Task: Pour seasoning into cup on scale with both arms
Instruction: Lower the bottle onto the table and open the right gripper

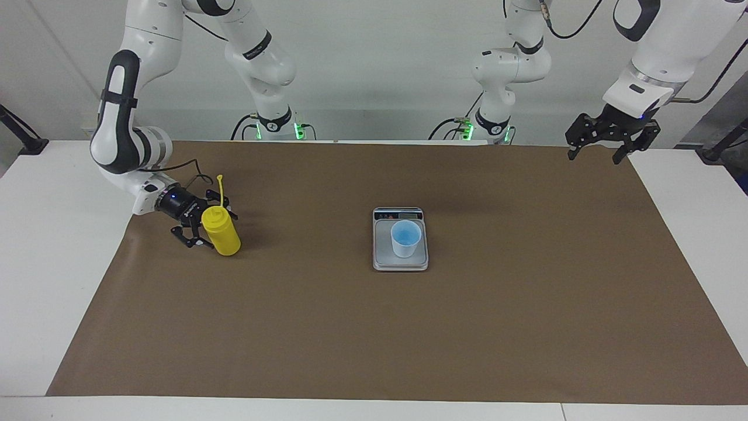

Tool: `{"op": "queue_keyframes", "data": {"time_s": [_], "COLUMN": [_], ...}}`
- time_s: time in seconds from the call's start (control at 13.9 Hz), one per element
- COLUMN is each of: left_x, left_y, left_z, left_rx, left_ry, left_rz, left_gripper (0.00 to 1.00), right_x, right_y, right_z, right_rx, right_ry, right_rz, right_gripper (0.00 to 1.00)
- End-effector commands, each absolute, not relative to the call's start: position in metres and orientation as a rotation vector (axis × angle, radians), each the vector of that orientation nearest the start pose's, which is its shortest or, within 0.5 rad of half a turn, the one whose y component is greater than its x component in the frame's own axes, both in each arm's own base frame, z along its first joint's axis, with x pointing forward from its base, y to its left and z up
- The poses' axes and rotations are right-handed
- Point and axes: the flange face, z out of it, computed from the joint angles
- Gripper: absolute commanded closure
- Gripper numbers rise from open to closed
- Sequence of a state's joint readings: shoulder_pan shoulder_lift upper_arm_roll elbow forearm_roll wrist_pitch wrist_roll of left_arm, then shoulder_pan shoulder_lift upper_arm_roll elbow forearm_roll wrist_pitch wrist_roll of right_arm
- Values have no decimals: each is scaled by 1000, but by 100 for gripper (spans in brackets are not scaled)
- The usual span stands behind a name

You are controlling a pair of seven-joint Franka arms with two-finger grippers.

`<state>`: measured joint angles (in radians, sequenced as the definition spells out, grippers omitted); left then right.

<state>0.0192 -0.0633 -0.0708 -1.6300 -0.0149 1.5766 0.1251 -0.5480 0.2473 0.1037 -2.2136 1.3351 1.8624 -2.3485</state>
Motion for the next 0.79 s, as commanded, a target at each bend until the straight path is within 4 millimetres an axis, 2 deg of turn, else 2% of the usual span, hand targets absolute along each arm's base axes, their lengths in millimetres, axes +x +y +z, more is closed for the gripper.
{"op": "queue_keyframes", "data": {"time_s": [0.0, 0.29, 0.43, 0.5, 0.72], "left_x": [530, 530, 530, 530, 530], "left_y": [-28, -28, -28, -28, -28], "left_z": [633, 633, 633, 633, 633], "left_rx": [-3151, -3151, -3151, -3151, -3151], "left_ry": [262, 262, 262, 262, 262], "left_rz": [-3, -3, -3, -3, -3], "left_gripper": [0, 0, 0, 0, 0], "right_x": [487, 465, 463, 464, 470], "right_y": [-176, -210, -228, -237, -253], "right_z": [274, 268, 271, 276, 319], "right_rx": [-1869, -1924, -1971, -2005, -2097], "right_ry": [-1121, -1245, -1358, -1413, -1541], "right_rz": [-1201, -1050, -940, -898, -794], "right_gripper": [0, 0, 0, 0, 0]}}
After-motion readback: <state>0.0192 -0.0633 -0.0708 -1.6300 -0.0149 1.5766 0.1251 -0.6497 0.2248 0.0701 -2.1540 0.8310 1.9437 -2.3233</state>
